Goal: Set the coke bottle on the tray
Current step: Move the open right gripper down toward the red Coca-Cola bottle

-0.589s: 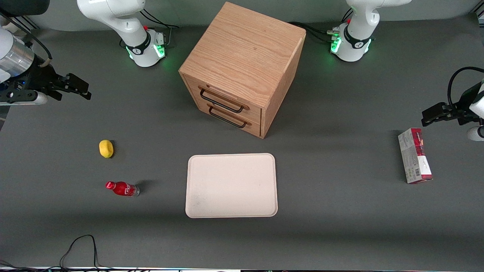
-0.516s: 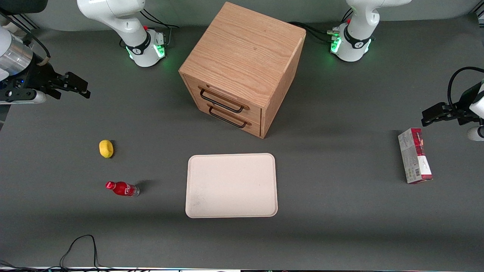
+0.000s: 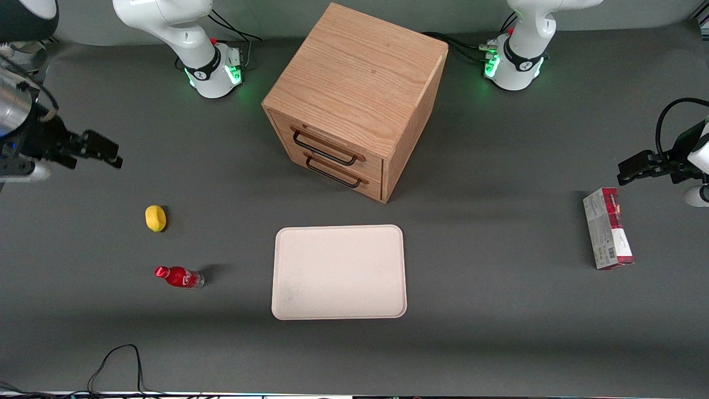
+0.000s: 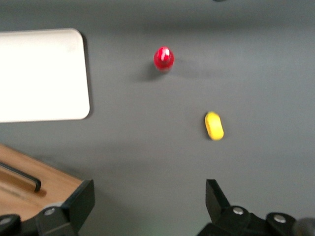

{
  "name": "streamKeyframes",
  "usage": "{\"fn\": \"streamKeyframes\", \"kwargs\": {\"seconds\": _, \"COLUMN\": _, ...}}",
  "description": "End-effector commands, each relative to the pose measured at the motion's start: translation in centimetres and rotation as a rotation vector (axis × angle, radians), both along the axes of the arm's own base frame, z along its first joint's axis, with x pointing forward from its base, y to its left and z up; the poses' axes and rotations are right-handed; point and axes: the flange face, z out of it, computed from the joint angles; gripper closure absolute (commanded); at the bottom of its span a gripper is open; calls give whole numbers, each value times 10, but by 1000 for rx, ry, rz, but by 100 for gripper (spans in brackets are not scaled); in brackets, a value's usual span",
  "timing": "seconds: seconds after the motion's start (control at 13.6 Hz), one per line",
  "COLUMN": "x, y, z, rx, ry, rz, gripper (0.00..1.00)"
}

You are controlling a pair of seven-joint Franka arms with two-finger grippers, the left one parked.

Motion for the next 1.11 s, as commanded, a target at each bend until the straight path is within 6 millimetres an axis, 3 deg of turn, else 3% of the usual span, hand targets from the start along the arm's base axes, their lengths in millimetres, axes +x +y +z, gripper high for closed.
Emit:
{"fn": "streamKeyframes", "kwargs": {"seconds": 0.0, "x": 72, "y": 10, "z": -34, "rx": -36, "ry": 40, "rz": -7, "gripper": 0}}
{"fn": "streamKeyframes", "kwargs": {"seconds": 0.22, "x": 109, "y": 18, "z": -71, "rx": -44, "ry": 27, "rz": 27, "gripper": 0}}
{"fn": "streamKeyframes", "kwargs": {"seconds": 0.52, "x": 139, "y": 12, "z": -122, "rx": -30, "ry": 14, "rz": 66, "gripper": 0}}
{"fn": "streamKeyframes", "kwargs": {"seconds": 0.74, "x": 147, "y": 5, "z": -148, "rx": 12, "ry": 14, "rz": 64, "gripper": 0}}
{"fn": "streamKeyframes", "kwargs": {"seconds": 0.88, "x": 143, "y": -6, "z": -191, "rx": 9, "ry": 16, "rz": 51, "gripper": 0}}
{"fn": "streamKeyframes", "kwargs": {"seconds": 1.03, "x": 138, "y": -11, "z": -218, "rx": 7, "ry": -20, "rz": 54, "gripper": 0}}
